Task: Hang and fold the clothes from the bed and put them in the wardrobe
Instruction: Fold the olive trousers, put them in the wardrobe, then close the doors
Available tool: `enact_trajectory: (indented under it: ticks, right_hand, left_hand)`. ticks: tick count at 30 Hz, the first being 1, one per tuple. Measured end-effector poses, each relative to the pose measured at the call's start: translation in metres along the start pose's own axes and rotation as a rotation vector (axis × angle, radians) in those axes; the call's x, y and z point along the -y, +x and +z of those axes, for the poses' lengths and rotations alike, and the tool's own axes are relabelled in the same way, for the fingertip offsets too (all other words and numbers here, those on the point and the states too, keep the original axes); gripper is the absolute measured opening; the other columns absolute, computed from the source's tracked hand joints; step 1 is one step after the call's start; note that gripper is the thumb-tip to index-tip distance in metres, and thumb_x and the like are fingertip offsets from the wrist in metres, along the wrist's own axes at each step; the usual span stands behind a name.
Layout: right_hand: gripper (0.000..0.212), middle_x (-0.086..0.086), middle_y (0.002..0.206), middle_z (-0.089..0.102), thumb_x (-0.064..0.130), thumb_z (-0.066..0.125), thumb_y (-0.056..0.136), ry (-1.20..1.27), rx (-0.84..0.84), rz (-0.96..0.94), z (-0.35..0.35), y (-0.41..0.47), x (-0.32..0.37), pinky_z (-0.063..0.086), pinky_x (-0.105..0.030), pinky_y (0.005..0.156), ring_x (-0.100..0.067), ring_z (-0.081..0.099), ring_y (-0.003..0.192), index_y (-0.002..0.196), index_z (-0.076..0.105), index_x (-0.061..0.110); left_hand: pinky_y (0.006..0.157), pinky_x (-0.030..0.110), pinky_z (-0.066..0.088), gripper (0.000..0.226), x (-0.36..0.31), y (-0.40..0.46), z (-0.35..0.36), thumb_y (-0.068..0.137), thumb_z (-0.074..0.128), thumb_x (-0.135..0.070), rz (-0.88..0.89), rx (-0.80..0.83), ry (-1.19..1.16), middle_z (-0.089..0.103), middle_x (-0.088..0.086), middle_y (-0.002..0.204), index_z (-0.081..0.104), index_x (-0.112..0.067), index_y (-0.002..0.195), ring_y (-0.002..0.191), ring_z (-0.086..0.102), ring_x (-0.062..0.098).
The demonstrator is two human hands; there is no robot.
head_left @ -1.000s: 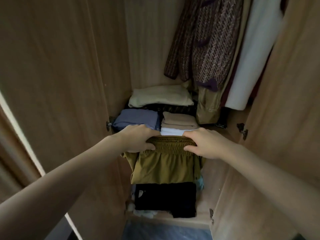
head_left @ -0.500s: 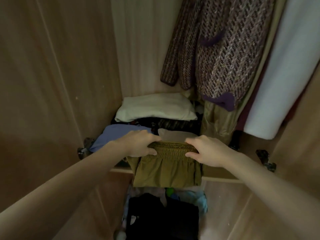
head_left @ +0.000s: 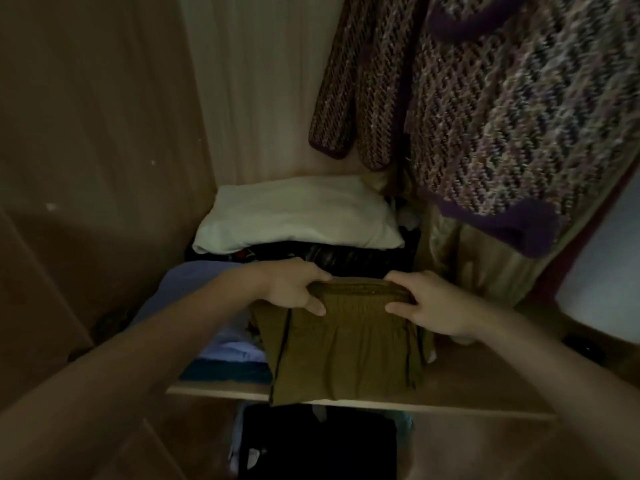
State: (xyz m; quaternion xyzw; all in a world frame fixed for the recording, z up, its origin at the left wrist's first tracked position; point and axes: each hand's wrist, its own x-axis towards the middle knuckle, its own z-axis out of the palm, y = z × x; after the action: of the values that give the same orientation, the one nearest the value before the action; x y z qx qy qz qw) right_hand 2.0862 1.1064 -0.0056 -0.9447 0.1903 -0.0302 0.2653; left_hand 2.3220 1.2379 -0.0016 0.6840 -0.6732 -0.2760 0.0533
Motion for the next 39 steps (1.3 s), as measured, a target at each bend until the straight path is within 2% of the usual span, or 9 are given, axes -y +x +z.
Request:
enact_trajectory:
  ticks: [4, 8, 15, 18, 22, 25, 28, 31, 39]
  right_hand:
    - [0.02, 0.011, 0.105, 0.064, 0.028, 0.059, 0.095, 0.008, -0.05, 0.095, -0.02, 0.032, -0.014, 0.054, -0.031, 0.087, -0.003, 0.061, 0.096, 0.114, 0.056, 0.03]
    - [0.041, 0.005, 0.121, 0.059, 0.024, 0.065, 0.091, 0.01, -0.263, 0.214, -0.028, 0.072, -0.032, 0.047, -0.028, 0.091, -0.014, 0.057, 0.112, 0.128, 0.049, 0.023]
    - [0.053, -0.013, 0.133, 0.051, 0.02, 0.063, 0.092, -0.024, -0.353, 0.457, 0.022, 0.123, -0.071, 0.046, -0.037, 0.097, -0.027, 0.052, 0.119, 0.137, 0.036, 0.016]
    - [0.057, -0.013, 0.13, 0.048, 0.024, 0.061, 0.093, -0.128, -0.423, 0.474, 0.042, 0.124, -0.081, 0.05, -0.041, 0.086, -0.028, 0.053, 0.111, 0.141, 0.031, 0.021]
    - [0.047, -0.014, 0.124, 0.051, 0.008, 0.063, 0.083, -0.44, -0.639, 0.412, 0.053, 0.111, -0.071, 0.051, -0.042, 0.076, -0.033, 0.051, 0.106, 0.128, 0.051, 0.013]
    - [0.033, -0.006, 0.12, 0.059, 0.017, 0.048, 0.088, -0.342, -0.668, 0.299, 0.074, 0.092, -0.064, 0.051, -0.042, 0.081, -0.027, 0.056, 0.103, 0.119, 0.06, 0.017]
    - [0.065, 0.005, 0.151, 0.036, 0.058, 0.01, 0.092, -0.288, -0.395, 0.31, 0.097, 0.079, -0.08, 0.036, -0.04, 0.108, -0.02, 0.039, 0.133, 0.143, 0.04, 0.033]
    - [0.079, 0.018, 0.16, 0.005, 0.075, -0.006, 0.081, -0.152, -0.296, 0.294, 0.106, 0.078, -0.098, 0.014, -0.028, 0.117, -0.01, 0.013, 0.145, 0.151, 0.011, 0.043]
    - [0.068, 0.02, 0.16, 0.005, 0.069, 0.015, 0.087, -0.117, -0.321, 0.315, 0.112, 0.086, -0.108, 0.02, -0.035, 0.117, -0.011, 0.013, 0.146, 0.151, 0.011, 0.045]
  left_hand:
    - [0.103, 0.027, 0.042, 0.051, 0.018, 0.032, -0.034, 0.089, 0.065, -0.048, -0.034, -0.01, -0.073, 0.057, -0.012, 0.131, 0.052, -0.028, 0.134, 0.115, 0.054, 0.007]
    - [0.094, 0.026, 0.043, 0.046, 0.044, 0.076, -0.054, 0.09, 0.065, -0.044, -0.098, -0.133, -0.191, 0.053, -0.006, 0.13, 0.05, -0.027, 0.129, 0.114, 0.051, 0.012]
    - [0.094, 0.03, 0.044, 0.034, 0.083, 0.126, -0.009, 0.093, 0.062, -0.04, -0.126, -0.266, -0.076, 0.057, -0.002, 0.12, 0.056, -0.02, 0.12, 0.115, 0.054, 0.02]
    - [0.101, 0.034, 0.036, 0.042, 0.08, 0.126, 0.015, 0.091, 0.06, -0.042, -0.086, -0.577, 0.458, 0.055, 0.003, 0.124, 0.055, -0.019, 0.126, 0.117, 0.05, 0.023]
    - [0.1, 0.032, 0.033, 0.026, 0.054, 0.109, 0.043, 0.086, 0.06, -0.03, 0.08, -0.904, 0.328, 0.056, -0.002, 0.12, 0.062, -0.024, 0.112, 0.111, 0.049, 0.019]
    - [0.119, 0.043, 0.011, 0.04, 0.038, 0.103, 0.073, 0.096, 0.04, -0.047, -0.014, -0.743, 0.233, 0.04, -0.004, 0.149, 0.053, -0.033, 0.131, 0.138, 0.031, 0.023]
    - [0.116, 0.058, -0.011, 0.058, 0.045, 0.111, 0.097, 0.095, 0.024, -0.065, -0.164, -0.506, 0.142, -0.006, -0.015, 0.162, 0.017, -0.047, 0.15, 0.148, -0.019, 0.018]
    - [0.116, 0.06, -0.007, 0.062, 0.055, 0.118, 0.11, 0.093, 0.023, -0.07, -0.169, -0.5, 0.054, -0.023, -0.022, 0.158, 0.003, -0.053, 0.15, 0.142, -0.034, 0.011]
    - [0.117, 0.056, 0.021, 0.068, 0.065, 0.126, 0.114, 0.089, 0.029, -0.075, -0.146, -0.499, -0.031, -0.024, -0.026, 0.156, 0.0, -0.056, 0.148, 0.142, -0.033, 0.009]
